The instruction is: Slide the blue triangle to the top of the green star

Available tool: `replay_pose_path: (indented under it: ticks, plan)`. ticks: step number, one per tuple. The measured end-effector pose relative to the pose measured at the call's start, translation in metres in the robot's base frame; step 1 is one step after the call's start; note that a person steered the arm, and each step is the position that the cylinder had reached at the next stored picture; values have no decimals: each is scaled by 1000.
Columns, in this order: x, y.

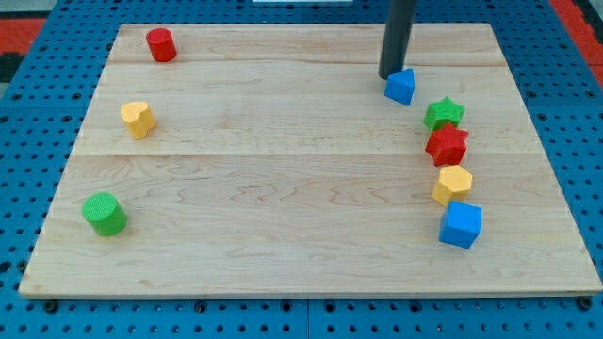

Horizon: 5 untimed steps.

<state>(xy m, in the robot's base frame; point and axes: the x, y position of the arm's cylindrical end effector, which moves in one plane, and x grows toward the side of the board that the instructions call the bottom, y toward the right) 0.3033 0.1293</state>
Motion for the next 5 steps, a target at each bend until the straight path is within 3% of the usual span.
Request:
replay_pose_path:
  ticks: [1,3,5]
  plan:
    - [6,1]
    - [29,-61]
    - [33,5]
